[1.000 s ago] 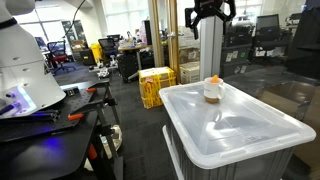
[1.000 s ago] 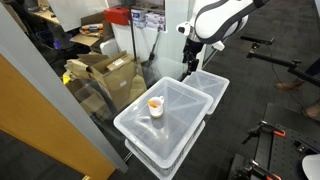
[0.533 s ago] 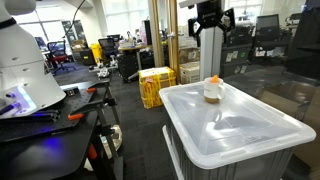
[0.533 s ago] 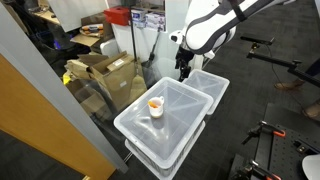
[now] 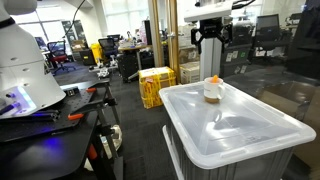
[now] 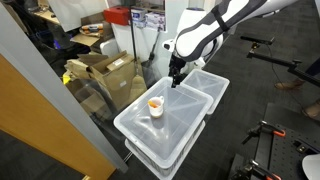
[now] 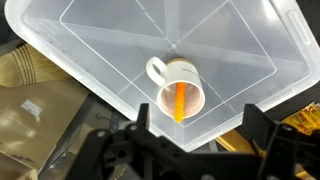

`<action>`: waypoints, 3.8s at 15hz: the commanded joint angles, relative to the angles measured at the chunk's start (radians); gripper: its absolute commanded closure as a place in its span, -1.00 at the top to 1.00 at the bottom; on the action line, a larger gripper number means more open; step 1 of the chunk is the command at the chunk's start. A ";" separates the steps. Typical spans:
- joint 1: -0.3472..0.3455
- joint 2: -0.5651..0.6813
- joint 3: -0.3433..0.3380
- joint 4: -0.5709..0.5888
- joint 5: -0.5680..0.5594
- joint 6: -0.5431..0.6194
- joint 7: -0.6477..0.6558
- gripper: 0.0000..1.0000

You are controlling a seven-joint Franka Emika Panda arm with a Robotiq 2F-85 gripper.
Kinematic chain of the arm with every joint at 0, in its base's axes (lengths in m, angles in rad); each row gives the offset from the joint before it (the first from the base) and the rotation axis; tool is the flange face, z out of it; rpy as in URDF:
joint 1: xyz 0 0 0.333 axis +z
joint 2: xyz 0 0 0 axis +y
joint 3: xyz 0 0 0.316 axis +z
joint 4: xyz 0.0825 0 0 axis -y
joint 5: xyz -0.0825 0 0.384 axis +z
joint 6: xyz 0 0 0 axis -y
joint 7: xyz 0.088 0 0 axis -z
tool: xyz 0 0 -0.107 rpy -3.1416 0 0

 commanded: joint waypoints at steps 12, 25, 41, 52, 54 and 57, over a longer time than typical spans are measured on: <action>-0.022 0.268 0.062 0.274 -0.033 -0.033 -0.004 0.64; 0.019 0.398 0.083 0.415 -0.101 -0.128 -0.003 0.27; 0.030 0.502 0.079 0.552 -0.100 -0.203 0.008 0.11; 0.050 0.593 0.072 0.691 -0.100 -0.305 0.016 0.07; 0.055 0.609 0.069 0.713 -0.100 -0.311 0.019 0.07; 0.060 0.636 0.071 0.747 -0.101 -0.322 0.020 0.03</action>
